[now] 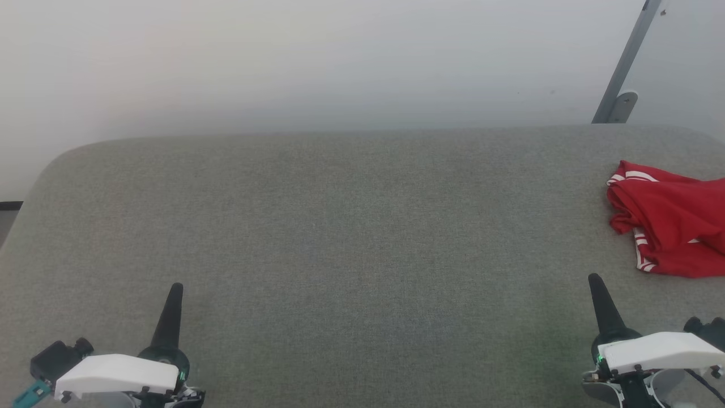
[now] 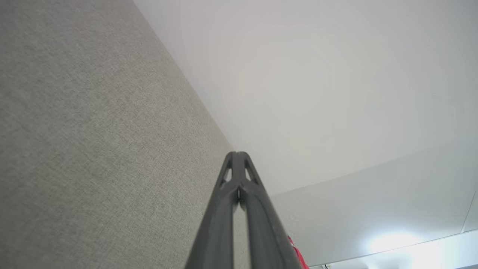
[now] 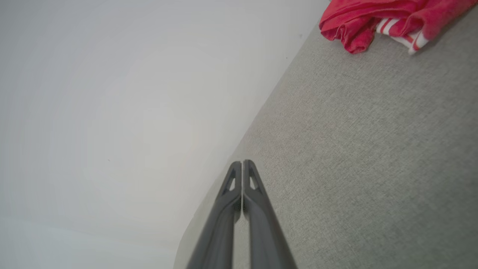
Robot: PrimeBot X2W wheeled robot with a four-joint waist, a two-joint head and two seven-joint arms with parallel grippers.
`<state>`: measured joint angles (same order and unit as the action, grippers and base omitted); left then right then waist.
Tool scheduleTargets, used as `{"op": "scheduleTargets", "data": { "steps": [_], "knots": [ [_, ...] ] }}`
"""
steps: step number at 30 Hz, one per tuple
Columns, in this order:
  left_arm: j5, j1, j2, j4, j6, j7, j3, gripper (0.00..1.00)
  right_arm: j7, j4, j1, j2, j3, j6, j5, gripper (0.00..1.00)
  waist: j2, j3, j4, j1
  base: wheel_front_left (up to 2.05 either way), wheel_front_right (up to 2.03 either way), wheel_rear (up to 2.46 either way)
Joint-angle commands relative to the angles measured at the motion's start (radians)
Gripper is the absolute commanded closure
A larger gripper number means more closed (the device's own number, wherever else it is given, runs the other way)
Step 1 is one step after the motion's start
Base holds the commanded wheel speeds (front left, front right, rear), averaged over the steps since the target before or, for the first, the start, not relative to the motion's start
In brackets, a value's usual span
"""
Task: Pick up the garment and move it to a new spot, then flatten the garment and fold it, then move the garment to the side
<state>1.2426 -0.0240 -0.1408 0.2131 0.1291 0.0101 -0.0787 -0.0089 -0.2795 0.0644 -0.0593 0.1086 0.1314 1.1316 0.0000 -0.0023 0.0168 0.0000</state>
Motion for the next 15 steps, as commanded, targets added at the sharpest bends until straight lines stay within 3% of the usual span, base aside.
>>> {"op": "scheduleTargets", "data": {
  "steps": [1,15],
  "knots": [
    [0.020,-0.024,0.000,-0.005,0.002,-0.005,-0.007,1.00,0.008,0.014,0.017,0.001,0.003,-0.001,0.024,1.00,0.0000,0.000,0.000,0.0000,0.00,0.00,0.00],
    [0.129,-0.046,0.028,0.006,0.002,-0.044,-0.017,1.00,0.045,0.022,0.028,0.004,0.004,0.000,0.167,1.00,0.0000,0.002,-0.005,0.0000,0.00,0.00,0.00]
  ]
}}
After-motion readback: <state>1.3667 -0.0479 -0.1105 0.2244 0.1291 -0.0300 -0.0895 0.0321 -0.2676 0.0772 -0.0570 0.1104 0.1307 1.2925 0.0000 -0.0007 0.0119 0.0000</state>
